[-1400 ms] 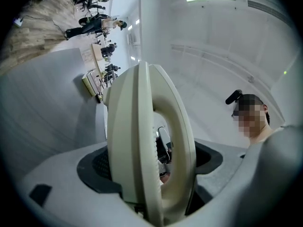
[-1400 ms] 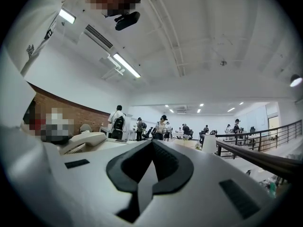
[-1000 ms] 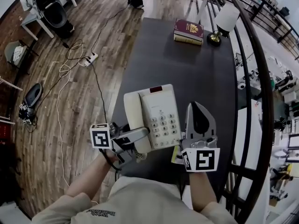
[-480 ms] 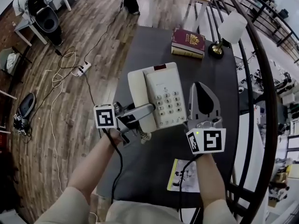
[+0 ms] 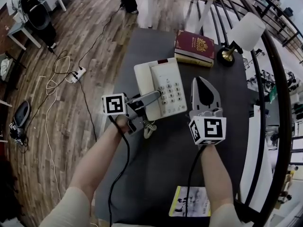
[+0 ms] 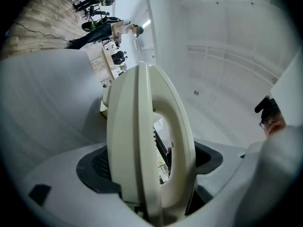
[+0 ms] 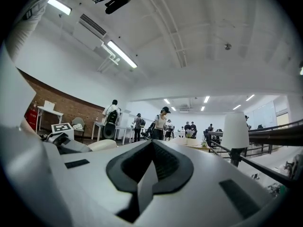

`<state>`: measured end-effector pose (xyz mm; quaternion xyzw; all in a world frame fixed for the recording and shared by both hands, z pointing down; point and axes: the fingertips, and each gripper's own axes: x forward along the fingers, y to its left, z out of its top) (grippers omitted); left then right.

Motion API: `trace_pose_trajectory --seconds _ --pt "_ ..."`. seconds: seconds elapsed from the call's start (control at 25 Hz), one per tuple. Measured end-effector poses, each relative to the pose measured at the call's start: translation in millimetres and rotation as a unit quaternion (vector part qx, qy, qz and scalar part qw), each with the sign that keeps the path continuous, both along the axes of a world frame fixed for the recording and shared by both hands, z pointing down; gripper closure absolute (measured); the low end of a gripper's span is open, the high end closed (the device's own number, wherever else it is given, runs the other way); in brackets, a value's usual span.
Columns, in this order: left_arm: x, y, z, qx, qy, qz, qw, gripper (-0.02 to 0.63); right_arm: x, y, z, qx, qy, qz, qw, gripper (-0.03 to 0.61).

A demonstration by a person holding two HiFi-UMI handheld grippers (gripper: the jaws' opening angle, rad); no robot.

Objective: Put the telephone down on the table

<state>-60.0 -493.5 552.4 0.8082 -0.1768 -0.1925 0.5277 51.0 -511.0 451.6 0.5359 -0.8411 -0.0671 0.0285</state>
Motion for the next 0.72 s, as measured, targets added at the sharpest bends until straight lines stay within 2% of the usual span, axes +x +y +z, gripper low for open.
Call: trace_pose_trajectory --seconds 0.16,0.36,0.56,0.72 --pt "4 -35 36 -0.021 0.004 -0.002 0.9998 0.181 -10 -35 44 -0.018 0.021 -0.01 1.0 0.577" --pt "4 -61 85 -0.055 -0.059 -0.002 0.9967 0.181 -22 -58 87 -0.029 0.045 -0.023 0.998 0.577" --pt "11 -78 102 -0.072 -0.074 0.01 0.9946 0.179 -16 -71 128 -0.06 0.042 -0.024 0.997 0.577" --pt "17 -89 112 -0.101 -0.109 0.021 0.9887 0.181 -13 -74 141 -0.079 0.006 -0.017 0.997 0.577"
